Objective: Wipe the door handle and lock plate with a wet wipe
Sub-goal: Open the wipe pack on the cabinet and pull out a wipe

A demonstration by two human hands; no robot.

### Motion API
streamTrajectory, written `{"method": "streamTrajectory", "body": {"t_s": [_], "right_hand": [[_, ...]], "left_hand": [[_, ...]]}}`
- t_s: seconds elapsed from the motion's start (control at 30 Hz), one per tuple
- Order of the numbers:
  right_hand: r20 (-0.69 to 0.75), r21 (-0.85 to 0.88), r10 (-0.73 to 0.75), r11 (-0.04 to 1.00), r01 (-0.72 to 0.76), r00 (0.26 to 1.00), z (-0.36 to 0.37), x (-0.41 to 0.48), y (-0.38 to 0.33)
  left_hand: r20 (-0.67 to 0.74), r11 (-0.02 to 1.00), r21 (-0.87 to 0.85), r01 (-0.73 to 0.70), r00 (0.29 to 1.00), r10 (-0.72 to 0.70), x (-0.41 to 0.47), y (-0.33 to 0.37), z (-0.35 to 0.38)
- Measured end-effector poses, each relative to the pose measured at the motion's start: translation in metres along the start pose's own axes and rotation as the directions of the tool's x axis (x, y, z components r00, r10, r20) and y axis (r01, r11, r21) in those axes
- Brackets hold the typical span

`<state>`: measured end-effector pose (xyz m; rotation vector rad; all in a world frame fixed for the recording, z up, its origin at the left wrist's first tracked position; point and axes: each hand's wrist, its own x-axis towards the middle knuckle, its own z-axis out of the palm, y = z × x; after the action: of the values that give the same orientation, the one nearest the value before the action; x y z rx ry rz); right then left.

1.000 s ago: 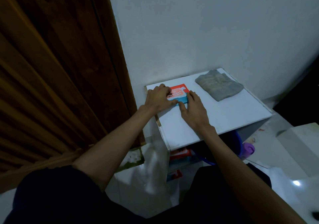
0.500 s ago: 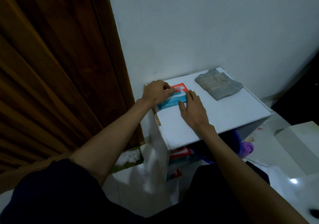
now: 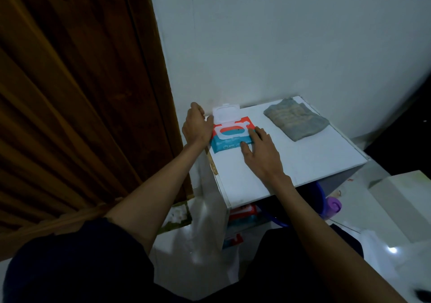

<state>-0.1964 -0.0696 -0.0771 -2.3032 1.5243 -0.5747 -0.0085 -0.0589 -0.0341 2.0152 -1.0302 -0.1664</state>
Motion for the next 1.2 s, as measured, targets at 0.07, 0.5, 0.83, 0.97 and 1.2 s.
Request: {"method": "streamTrajectory", "body": {"t_s": [0.07,0.5,0.83,0.97,1.2], "right_hand": [[0.002,-0.002,-0.003,1.0,0.003,1.0,0.001,0.0,0.0],[-0.022,0.007,-0.023,1.0,0.023,0.999,-0.001,-0.001,-0.001],[-0.06,0.106,-0.041,0.993,0.047,0.997,-0.004,-0.004,-0.004],[-0.045,0.048,-0.069,0.996,0.071,0.997,-0.005,-0.003,-0.004],[-0.017,-0.072,-0.096,0.993,0.095,0.995,-0.003,-0.003,-0.004]], "left_hand": [[0.01,0.998,0.006,-0.066,0.998,0.066,-0.001,-0.004,0.001],[0.199,0.944,0.141,-0.298,0.943,0.268,-0.016,-0.024,0.004],[0.339,0.948,0.089,-0.304,0.905,0.259,-0.039,-0.037,0.006],[0.313,0.945,0.077,-0.319,0.907,0.28,-0.035,-0.031,0.004],[0.258,0.879,0.131,-0.459,0.871,0.417,-0.025,0.0,0.006]]}}
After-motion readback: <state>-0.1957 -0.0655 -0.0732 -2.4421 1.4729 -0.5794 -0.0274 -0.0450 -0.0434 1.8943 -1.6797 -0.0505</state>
